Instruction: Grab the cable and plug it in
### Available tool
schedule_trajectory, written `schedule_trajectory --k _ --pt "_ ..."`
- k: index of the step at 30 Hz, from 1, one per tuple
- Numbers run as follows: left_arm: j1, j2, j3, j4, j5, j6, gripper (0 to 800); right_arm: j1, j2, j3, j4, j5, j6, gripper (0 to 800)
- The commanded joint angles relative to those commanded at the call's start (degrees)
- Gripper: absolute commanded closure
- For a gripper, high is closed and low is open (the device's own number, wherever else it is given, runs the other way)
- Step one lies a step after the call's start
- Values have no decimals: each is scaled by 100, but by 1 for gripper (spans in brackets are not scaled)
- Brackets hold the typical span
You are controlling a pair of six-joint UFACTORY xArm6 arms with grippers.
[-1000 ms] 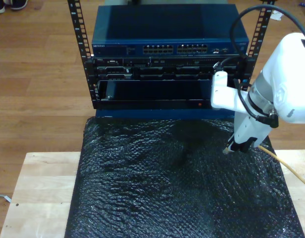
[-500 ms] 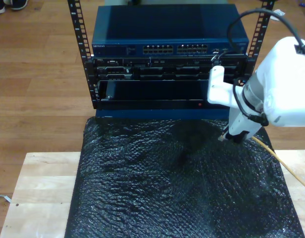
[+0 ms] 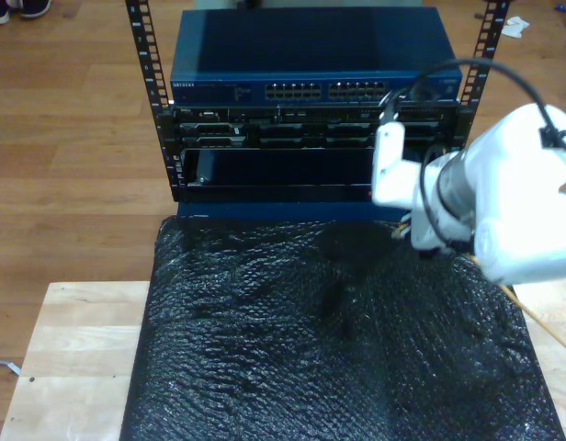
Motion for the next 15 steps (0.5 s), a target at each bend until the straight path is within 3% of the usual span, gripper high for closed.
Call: schedule_trajectory --k 7,15 --pt "211 -9 18 -255 -79 422 0 9 -114 0 0 -18 9 800" --pt "492 79 18 -1248 -229 1530 0 0 -132 -202 0 -44 35 800"
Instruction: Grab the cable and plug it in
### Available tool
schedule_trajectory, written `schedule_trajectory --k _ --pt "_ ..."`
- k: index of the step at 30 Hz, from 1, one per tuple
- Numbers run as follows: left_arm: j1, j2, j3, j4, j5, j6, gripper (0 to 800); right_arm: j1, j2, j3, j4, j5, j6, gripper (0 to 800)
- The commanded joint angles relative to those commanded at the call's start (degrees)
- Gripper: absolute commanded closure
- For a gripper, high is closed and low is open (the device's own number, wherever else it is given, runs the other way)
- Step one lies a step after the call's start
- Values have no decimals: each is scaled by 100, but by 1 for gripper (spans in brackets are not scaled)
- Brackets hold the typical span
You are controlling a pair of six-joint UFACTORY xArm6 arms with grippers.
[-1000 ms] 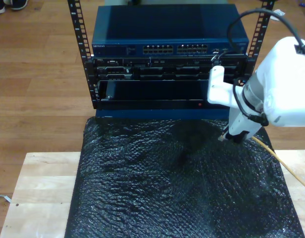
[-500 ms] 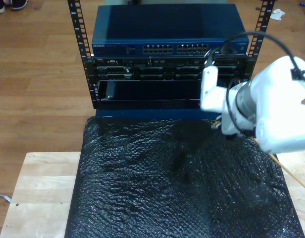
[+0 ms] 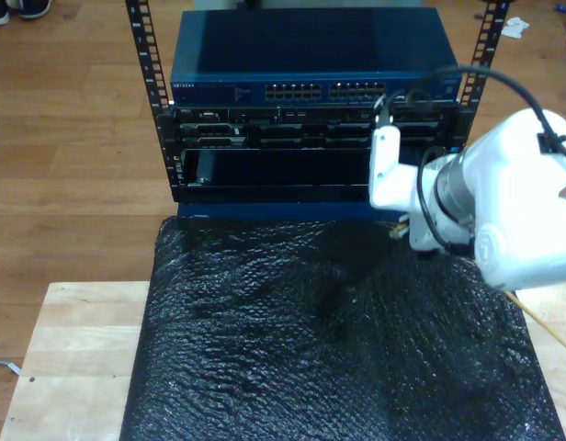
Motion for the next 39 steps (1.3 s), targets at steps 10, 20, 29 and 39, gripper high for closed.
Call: schedule_trajectory --k 10,20,29,39 --pt "35 26 0 -35 0 79 0 -141 510 9 -176 -1776 -53 800" --pt "35 35 0 -35 0 88 0 -97 1134 -404 -176 -2470 -53 800" --pt "35 35 0 -35 0 88 0 -26 1433 -457 -193 -3288 -79 800" --pt "35 35 0 -35 0 88 0 -35 1486 -273 -255 -4202 -466 800"
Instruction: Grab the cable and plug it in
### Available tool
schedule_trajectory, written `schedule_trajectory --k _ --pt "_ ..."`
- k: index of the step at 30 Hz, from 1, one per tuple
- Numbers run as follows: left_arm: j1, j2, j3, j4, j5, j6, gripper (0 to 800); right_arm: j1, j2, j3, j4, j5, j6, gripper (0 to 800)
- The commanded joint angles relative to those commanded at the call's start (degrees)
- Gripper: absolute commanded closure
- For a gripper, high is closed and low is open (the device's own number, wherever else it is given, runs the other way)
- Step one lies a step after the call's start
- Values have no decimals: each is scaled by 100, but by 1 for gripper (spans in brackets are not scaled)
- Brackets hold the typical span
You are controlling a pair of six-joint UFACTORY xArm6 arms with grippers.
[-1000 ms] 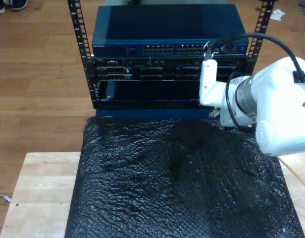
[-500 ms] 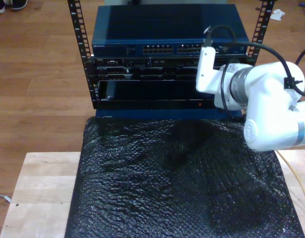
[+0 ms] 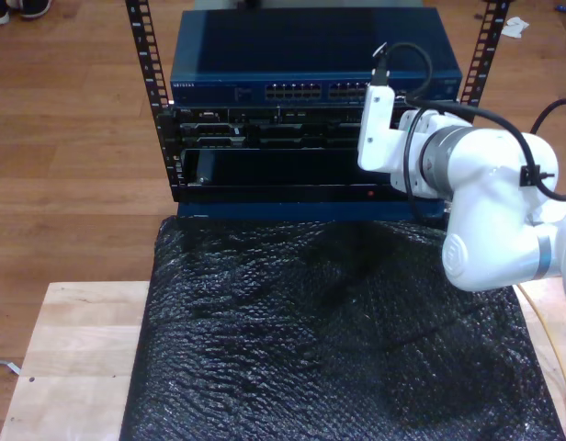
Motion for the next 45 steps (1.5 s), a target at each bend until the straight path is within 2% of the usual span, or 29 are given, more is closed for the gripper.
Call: schedule_trajectory --k 5,12,18,25,31,40,45 --pt "0 0 0 0 0 -9 0 35 0 264 0 -738 -202 800" --pt "0 0 0 0 0 -9 0 299 9 378 -18 -853 -545 800" --pt "0 0 0 0 0 0 0 308 97 185 -26 -853 -1116 800" --pt "0 0 0 0 0 0 0 308 484 -308 -35 -862 -1134 800" --pt "0 0 0 0 0 -9 0 404 510 -431 -35 -923 -1125 800" --pt "0 0 0 0 0 0 0 466 536 -378 -26 -2198 -1134 800" --pt "0 0 0 0 0 -9 0 440 668 -422 -18 -2277 -1125 800"
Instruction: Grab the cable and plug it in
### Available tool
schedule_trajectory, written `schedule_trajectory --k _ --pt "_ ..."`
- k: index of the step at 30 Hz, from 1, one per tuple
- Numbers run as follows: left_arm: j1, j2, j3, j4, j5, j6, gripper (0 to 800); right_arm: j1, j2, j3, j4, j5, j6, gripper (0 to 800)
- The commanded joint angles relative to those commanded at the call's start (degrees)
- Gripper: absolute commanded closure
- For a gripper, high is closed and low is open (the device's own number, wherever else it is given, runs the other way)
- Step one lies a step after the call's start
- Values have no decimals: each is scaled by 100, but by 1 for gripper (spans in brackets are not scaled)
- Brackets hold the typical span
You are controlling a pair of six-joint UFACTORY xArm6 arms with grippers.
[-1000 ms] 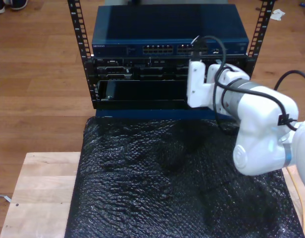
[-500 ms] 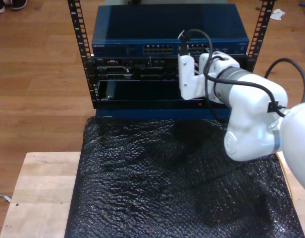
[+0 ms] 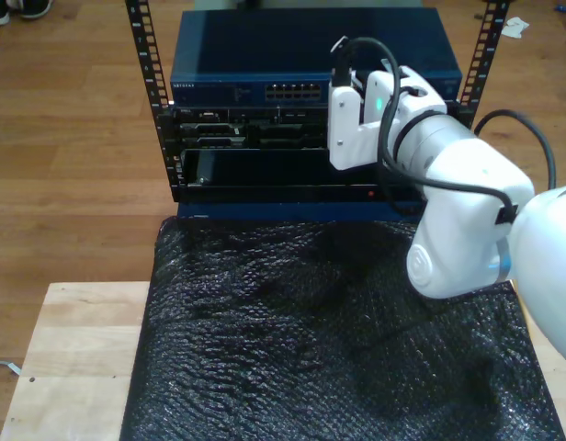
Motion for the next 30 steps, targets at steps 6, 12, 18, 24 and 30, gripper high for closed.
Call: schedule_trajectory --k 6,12,18,24,30 --pt "0 0 0 0 0 0 0 -105 316 -246 0 -18 26 800" --pt "0 0 0 0 0 9 0 -132 536 -220 114 -598 44 800" --pt "0 0 0 0 0 9 0 -202 1160 -273 167 -1899 35 800" --pt "0 0 0 0 0 0 0 -193 1336 -290 185 -2075 9 800" --pt "0 0 0 0 0 9 0 -167 1512 -316 677 -2224 -18 800"
